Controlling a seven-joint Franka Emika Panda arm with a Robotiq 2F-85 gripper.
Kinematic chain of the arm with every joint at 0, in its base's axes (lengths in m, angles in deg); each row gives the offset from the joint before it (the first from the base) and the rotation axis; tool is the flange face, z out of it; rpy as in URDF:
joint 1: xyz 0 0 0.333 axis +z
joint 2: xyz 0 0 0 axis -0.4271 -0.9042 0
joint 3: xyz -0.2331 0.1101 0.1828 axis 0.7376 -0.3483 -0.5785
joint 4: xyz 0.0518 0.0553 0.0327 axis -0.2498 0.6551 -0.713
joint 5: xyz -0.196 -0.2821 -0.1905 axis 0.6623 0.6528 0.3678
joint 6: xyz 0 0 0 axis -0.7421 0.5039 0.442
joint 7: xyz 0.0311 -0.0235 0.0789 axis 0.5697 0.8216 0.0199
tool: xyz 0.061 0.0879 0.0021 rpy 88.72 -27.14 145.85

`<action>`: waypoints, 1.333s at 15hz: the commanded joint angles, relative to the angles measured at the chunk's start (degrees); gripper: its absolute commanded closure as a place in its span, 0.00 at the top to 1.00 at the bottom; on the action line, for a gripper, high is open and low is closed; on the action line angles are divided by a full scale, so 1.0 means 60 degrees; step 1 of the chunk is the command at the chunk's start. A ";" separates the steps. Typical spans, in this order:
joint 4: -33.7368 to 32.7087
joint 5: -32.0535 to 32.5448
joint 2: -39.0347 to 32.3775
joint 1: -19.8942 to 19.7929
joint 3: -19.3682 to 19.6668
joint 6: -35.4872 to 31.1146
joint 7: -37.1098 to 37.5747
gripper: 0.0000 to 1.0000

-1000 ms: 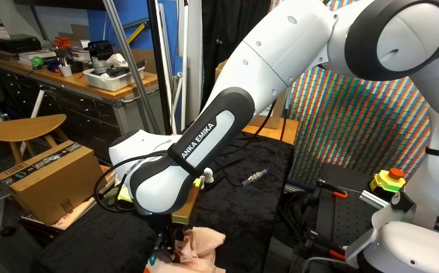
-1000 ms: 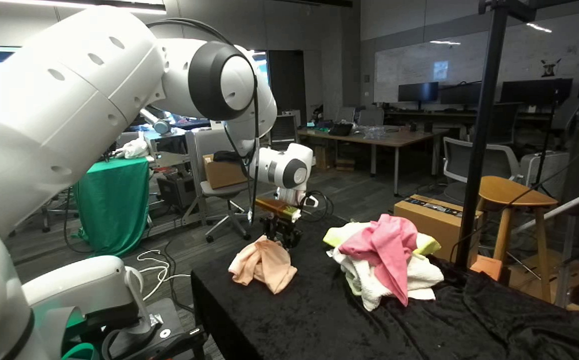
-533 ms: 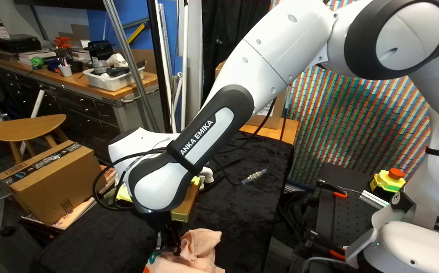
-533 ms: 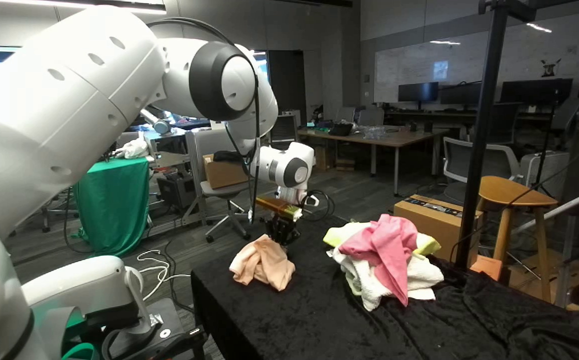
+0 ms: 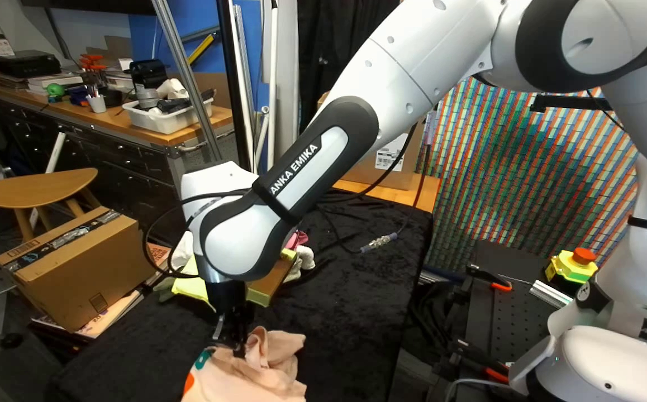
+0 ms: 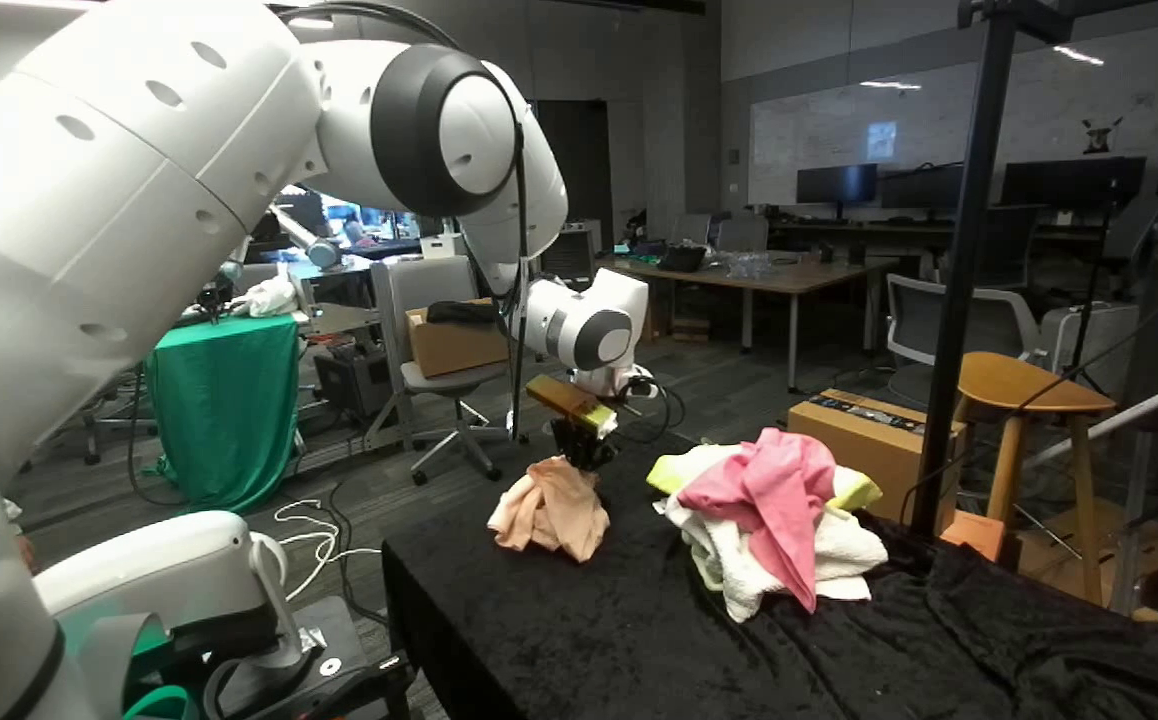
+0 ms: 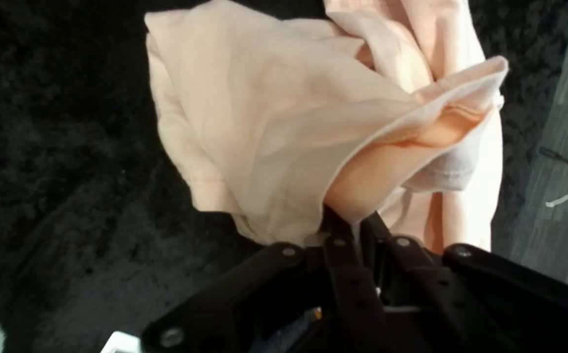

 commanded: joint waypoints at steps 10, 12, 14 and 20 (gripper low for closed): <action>0.4618 -0.3742 0.2973 -0.2330 -0.1512 -0.6730 0.0177 0.05; 0.4793 -0.3990 0.2894 -0.2565 -0.1697 -0.7727 0.0495 0.05; 0.4886 -0.4353 0.2803 -0.2511 -0.1556 -0.8598 0.0741 0.05; 0.4938 -0.4580 0.2565 -0.1376 0.0105 -1.0094 0.2809 0.36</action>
